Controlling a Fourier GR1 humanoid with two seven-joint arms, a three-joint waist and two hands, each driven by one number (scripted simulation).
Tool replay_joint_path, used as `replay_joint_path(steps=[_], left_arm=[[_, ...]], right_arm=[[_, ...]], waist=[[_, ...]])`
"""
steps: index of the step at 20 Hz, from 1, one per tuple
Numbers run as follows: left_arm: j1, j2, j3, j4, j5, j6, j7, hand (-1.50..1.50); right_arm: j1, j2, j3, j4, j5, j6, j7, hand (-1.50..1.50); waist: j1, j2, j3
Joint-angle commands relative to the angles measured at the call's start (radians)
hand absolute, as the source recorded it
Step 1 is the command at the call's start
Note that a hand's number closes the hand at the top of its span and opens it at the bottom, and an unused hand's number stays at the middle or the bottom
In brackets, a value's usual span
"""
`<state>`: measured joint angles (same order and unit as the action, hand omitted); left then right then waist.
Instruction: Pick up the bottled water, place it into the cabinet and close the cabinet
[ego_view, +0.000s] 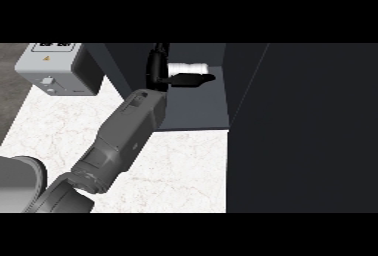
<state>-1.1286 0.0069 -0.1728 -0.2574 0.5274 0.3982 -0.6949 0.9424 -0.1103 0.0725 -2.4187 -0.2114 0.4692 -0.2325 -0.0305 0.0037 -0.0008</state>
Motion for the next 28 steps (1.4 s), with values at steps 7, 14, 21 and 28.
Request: replay_joint_path(steps=[7,14,21,28], left_arm=[[0.213,-0.007,-0.182,-0.334,0.081,-0.041,0.11,-1.5],[0.443,-0.007,-0.298,-0.615,0.135,-0.101,0.088,-1.5],[0.687,0.011,-0.403,-0.926,0.057,-0.07,0.087,-1.5],[0.813,0.138,-0.416,-1.128,0.083,-0.11,0.197,1.5]], right_arm=[[-0.026,0.021,0.005,-0.047,-0.041,-0.037,0.041,-1.5],[0.015,0.022,0.061,-0.12,-0.015,-0.055,0.085,-1.5],[-0.002,0.026,0.089,-0.125,0.059,-0.087,0.089,-1.5],[0.047,-0.081,0.142,-0.186,0.135,0.025,0.055,1.5]], waist=[[0.034,-0.016,0.001],[0.036,-0.014,0.0],[0.05,-0.013,0.0],[0.031,-0.012,-0.001]])
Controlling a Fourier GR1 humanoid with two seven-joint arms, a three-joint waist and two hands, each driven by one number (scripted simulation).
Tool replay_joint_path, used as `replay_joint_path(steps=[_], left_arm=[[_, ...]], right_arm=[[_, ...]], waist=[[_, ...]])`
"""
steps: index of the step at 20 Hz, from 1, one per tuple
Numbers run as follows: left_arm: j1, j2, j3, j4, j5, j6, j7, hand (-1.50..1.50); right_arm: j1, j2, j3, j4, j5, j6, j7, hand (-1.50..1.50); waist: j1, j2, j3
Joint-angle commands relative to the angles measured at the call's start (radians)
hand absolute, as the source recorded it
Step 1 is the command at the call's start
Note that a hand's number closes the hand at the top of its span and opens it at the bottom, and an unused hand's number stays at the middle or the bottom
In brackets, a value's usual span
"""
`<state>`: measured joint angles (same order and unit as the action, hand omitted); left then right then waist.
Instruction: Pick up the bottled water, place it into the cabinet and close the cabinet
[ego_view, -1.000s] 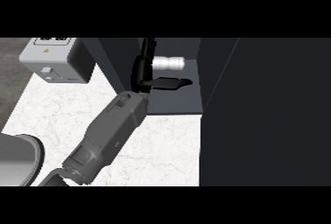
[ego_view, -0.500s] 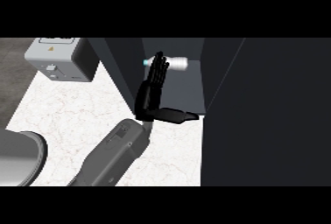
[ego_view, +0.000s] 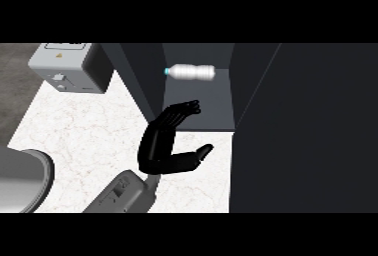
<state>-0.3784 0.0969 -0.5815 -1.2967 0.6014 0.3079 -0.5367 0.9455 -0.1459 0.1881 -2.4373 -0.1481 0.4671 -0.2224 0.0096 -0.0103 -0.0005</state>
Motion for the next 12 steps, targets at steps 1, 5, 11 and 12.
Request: replay_joint_path(steps=[1,5,11,12], left_arm=[[0.128,0.049,-0.035,-0.126,-0.001,-0.014,0.013,1.5],[0.243,0.185,-0.005,-0.248,0.015,-0.055,0.021,1.5],[0.359,0.279,0.065,-0.417,0.053,-0.036,0.051,-1.5],[0.409,0.287,0.067,-0.42,0.038,-0.035,0.006,-1.5]], right_arm=[[0.017,-0.084,-0.018,-0.098,0.071,0.072,0.003,1.5],[0.035,-0.128,0.048,-0.114,0.151,0.127,0.0,1.5],[0.029,-0.189,0.089,-0.22,0.194,0.184,-0.017,1.5],[0.055,-0.178,0.14,-0.215,0.252,0.186,-0.035,1.5]], waist=[[-0.004,0.0,0.0],[0.001,-0.001,-0.001],[-0.002,-0.003,-0.001],[-0.012,-0.007,-0.001]])
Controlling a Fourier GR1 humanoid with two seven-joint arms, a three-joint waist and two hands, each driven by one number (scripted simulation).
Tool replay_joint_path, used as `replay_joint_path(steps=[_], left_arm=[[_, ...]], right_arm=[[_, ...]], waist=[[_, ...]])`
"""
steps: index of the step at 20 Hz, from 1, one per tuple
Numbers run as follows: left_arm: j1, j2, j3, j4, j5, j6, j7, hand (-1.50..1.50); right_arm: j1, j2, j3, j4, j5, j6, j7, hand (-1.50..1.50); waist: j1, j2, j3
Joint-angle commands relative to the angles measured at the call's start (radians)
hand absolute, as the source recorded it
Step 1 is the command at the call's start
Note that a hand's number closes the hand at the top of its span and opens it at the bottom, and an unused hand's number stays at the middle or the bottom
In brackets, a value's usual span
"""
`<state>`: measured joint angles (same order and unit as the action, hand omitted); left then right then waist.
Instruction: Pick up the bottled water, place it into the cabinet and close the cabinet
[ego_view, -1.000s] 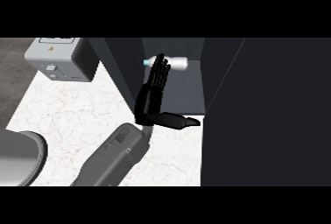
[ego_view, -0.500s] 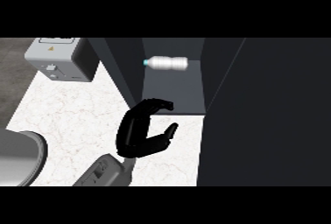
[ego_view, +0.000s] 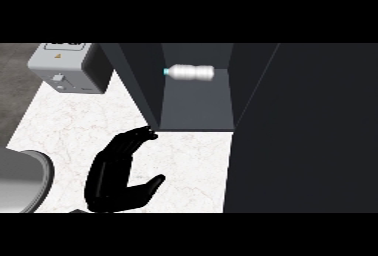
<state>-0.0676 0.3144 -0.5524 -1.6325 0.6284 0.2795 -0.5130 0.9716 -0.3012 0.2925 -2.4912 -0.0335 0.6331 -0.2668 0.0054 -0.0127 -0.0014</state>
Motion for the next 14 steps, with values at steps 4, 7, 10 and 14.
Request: replay_joint_path(steps=[4,7,10,14], left_arm=[[0.2,0.106,0.07,-0.163,0.06,-0.043,-0.033,-1.5],[0.229,0.127,0.105,-0.208,0.111,-0.069,-0.017,-1.5],[0.288,0.167,0.15,-0.218,0.149,-0.113,-0.034,-1.5],[0.323,0.198,0.183,-0.24,0.196,-0.159,-0.024,-1.5]], right_arm=[[0.049,-0.057,0.138,-0.2,0.16,0.04,0.05,1.5],[0.013,-0.091,0.234,-0.2,0.19,0.068,0.096,1.5],[-0.025,-0.095,0.307,-0.213,0.215,0.065,0.116,1.5],[-0.104,-0.127,0.34,-0.203,0.227,0.063,0.182,1.5]], waist=[[-0.003,-0.003,-0.002],[0.004,-0.003,-0.004],[0.009,-0.012,-0.008],[0.032,-0.007,-0.012]])
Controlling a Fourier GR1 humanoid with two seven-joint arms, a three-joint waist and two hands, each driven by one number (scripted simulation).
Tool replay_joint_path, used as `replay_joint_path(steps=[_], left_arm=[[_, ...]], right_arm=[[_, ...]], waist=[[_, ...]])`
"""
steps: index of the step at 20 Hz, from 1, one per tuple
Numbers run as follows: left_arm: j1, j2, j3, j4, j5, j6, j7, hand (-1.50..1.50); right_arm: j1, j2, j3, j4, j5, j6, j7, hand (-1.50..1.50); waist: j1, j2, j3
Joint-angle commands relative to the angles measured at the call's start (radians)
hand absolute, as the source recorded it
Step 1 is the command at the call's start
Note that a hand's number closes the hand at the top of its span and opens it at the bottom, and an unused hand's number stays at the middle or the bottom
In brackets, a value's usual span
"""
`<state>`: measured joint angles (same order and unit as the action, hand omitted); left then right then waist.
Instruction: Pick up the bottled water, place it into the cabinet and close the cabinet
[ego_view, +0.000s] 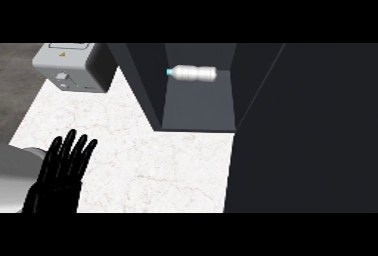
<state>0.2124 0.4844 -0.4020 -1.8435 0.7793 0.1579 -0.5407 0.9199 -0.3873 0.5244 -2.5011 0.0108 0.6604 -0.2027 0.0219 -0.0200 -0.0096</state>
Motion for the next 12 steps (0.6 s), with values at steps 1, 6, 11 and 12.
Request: replay_joint_path(steps=[1,6,11,12], left_arm=[[0.068,0.054,0.043,-0.047,0.037,-0.044,-0.003,-1.5],[0.115,0.098,0.087,-0.058,0.063,-0.101,-0.018,-1.5],[0.147,0.15,0.132,-0.08,0.112,-0.171,-0.003,-1.5],[0.14,0.155,0.136,-0.079,0.111,-0.177,-0.002,-1.5]], right_arm=[[-0.079,-0.028,0.118,-0.181,0.187,0.026,0.11,1.5],[-0.081,0.004,0.218,-0.128,0.123,-0.035,0.149,1.5],[-0.099,0.063,0.313,-0.074,0.041,-0.091,0.152,1.5],[-0.119,0.069,0.32,-0.07,0.039,-0.096,0.16,1.5]], waist=[[0.026,-0.004,-0.003],[0.049,0.007,-0.007],[0.075,0.019,-0.004],[0.079,0.023,-0.004]])
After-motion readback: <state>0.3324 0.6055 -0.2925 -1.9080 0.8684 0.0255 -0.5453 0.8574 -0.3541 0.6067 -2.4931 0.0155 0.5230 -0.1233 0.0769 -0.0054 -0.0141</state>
